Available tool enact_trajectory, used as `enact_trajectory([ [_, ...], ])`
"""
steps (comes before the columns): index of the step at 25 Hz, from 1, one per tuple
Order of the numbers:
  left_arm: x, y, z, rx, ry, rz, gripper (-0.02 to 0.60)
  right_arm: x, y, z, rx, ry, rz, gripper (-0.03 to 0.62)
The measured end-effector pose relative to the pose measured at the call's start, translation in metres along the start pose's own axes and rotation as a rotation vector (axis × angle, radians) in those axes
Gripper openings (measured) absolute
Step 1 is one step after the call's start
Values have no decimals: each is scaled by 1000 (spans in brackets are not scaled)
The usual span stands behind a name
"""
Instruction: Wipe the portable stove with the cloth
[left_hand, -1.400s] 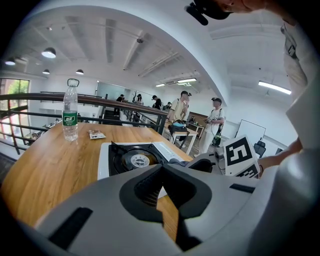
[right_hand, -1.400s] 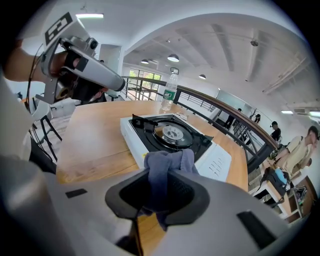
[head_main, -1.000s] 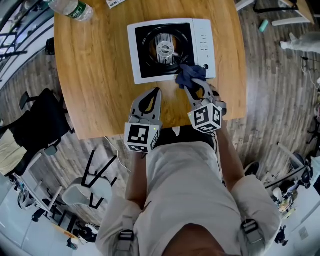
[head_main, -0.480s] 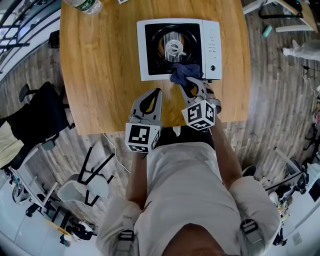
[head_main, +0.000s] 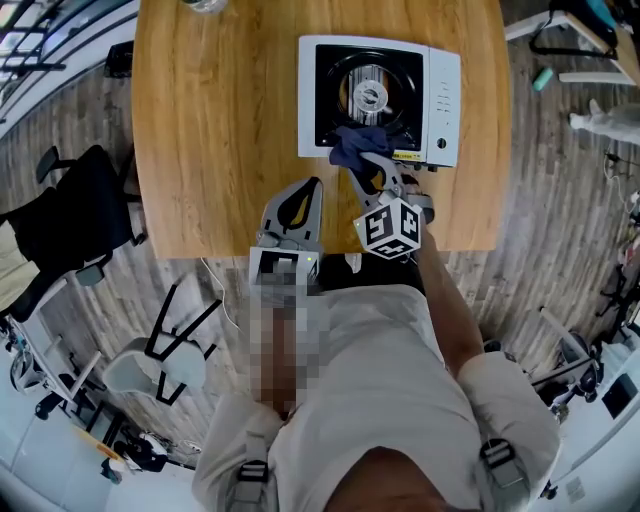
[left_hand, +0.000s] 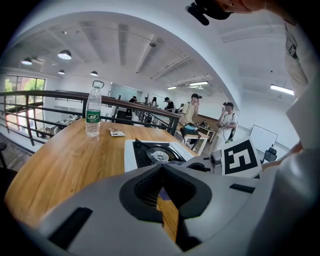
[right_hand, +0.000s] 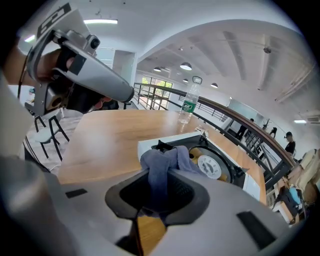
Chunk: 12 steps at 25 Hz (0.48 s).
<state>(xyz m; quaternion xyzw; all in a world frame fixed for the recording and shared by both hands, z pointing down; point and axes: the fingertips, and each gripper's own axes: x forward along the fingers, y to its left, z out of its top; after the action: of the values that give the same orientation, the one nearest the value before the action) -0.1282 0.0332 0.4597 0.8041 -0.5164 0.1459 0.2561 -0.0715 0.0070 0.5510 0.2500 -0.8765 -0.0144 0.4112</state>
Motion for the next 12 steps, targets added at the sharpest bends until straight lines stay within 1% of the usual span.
enact_trajectory([
  [12,-9,20,-1,-29,-13,47,15,21,18,28,-62,-29,63,95],
])
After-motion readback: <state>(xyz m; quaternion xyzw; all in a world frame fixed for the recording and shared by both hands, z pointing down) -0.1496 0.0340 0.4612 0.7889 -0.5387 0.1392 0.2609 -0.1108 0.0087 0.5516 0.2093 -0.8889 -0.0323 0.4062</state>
